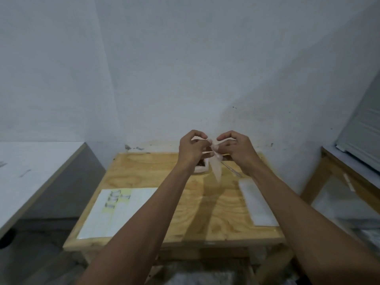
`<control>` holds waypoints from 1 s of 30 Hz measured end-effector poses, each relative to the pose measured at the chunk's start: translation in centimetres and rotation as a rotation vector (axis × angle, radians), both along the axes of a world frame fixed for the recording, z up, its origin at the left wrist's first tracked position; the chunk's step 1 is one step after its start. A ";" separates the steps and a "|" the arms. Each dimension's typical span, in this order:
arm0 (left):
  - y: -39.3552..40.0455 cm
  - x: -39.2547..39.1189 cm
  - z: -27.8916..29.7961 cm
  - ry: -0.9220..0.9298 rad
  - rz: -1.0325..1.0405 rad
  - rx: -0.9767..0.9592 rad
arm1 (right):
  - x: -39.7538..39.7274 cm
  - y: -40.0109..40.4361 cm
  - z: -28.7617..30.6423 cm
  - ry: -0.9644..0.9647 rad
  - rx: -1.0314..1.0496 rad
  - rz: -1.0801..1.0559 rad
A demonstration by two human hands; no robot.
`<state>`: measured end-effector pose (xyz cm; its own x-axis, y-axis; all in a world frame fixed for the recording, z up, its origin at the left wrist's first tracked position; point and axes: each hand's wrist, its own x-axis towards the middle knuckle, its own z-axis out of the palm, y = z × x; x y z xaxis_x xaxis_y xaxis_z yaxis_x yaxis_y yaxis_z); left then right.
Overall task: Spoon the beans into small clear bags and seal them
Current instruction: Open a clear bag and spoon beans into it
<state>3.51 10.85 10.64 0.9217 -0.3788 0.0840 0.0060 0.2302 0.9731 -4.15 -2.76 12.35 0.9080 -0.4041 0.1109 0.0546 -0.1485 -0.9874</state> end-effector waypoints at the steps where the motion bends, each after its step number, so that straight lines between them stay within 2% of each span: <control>1: 0.3 0.0 0.0 -0.007 -0.016 -0.010 | -0.1 0.1 0.0 -0.002 0.007 0.006; 4: 0.6 -0.1 -0.2 -0.030 -0.018 0.001 | 0.0 0.3 -0.3 -0.006 -0.045 0.000; 10: 0.4 0.0 -0.4 -0.005 -0.011 0.121 | 1.0 0.7 -1.5 -0.050 -0.318 -0.125; 15: 0.4 0.2 -0.8 -0.072 0.044 0.176 | 1.5 1.2 -1.6 -0.011 -0.510 -0.118; 23: 0.6 0.9 -0.9 -0.086 0.084 0.222 | 1.7 1.9 -1.9 -0.008 -0.527 -0.145; 30: 0.6 0.9 -1.2 -0.310 0.146 0.365 | 2.2 2.2 -2.2 0.016 -0.614 -0.235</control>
